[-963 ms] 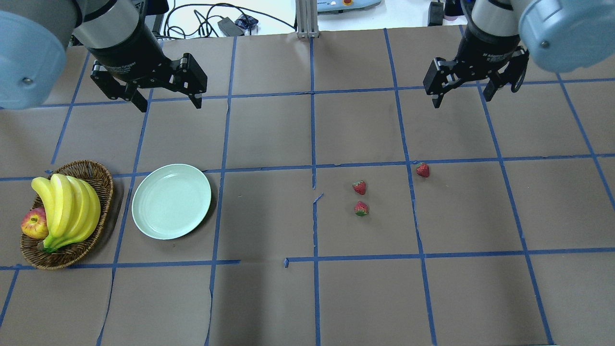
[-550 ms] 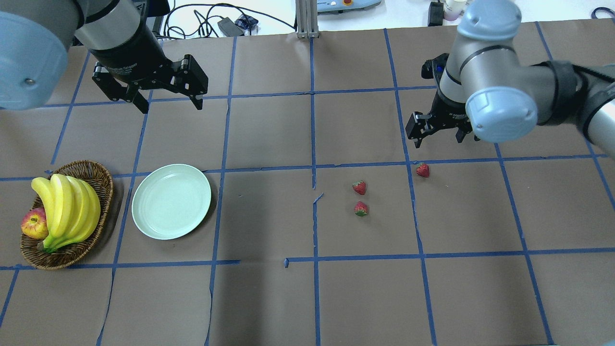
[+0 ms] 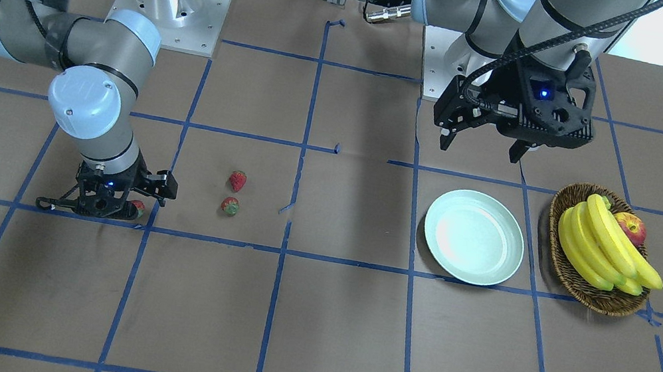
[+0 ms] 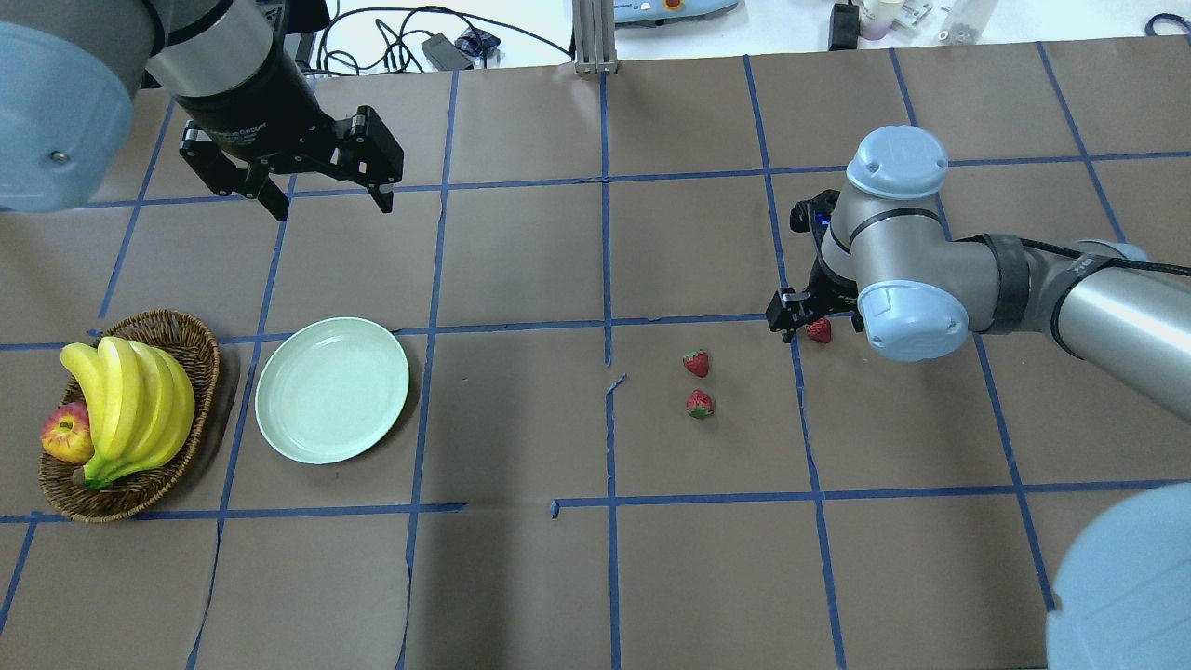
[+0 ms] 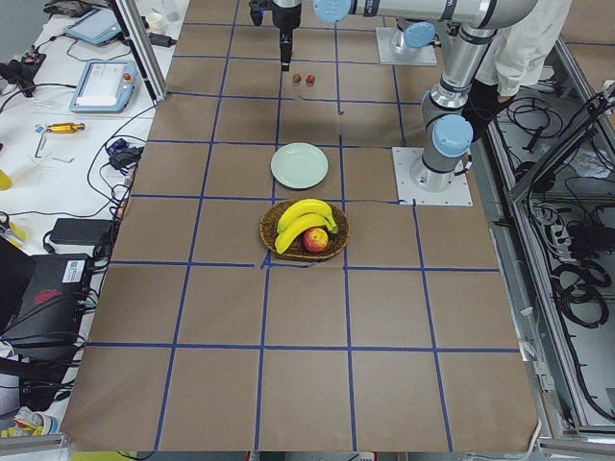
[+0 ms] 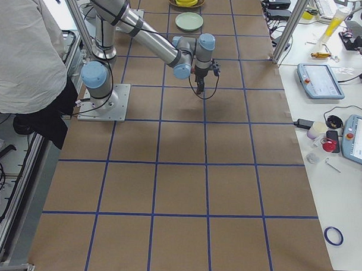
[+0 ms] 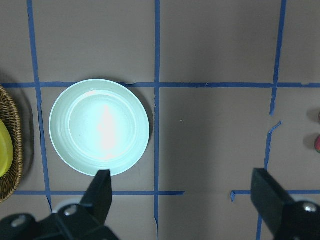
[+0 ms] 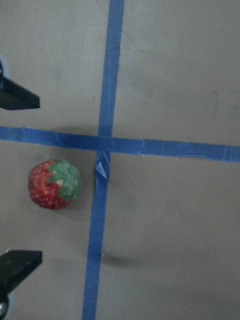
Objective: Collect all strawberries into plate
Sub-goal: 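Reach the right gripper to the farthest strawberry and grasp it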
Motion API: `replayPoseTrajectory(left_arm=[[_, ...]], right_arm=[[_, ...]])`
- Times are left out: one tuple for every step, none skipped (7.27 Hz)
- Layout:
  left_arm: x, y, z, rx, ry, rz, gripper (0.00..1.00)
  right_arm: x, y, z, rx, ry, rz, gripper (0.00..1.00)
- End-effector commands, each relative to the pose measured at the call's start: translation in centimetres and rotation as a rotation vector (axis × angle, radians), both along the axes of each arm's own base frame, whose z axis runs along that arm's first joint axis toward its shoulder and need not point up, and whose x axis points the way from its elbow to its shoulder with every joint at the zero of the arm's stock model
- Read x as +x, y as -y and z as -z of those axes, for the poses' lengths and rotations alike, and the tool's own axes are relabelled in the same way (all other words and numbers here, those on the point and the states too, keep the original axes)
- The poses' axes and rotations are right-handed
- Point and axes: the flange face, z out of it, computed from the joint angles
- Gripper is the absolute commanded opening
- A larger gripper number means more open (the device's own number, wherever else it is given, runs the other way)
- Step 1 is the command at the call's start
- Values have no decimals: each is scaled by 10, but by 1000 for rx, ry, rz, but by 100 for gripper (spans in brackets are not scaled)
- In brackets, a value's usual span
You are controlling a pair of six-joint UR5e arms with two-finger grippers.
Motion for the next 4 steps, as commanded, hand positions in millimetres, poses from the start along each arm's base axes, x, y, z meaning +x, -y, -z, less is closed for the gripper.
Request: replayPoseTrajectory(left_arm=[[0, 0, 0, 1, 0, 0, 100], [0, 0, 0, 1, -1, 0, 100], [0, 0, 0, 1, -1, 0, 100], [0, 0, 0, 1, -1, 0, 100]], right_arm=[[-2, 5, 8, -20, -4, -21, 87], [-2, 6, 7, -23, -11, -27, 32], [-3, 6, 6, -23, -22, -29, 0], [-3, 12, -2, -43, -19, -15, 0]])
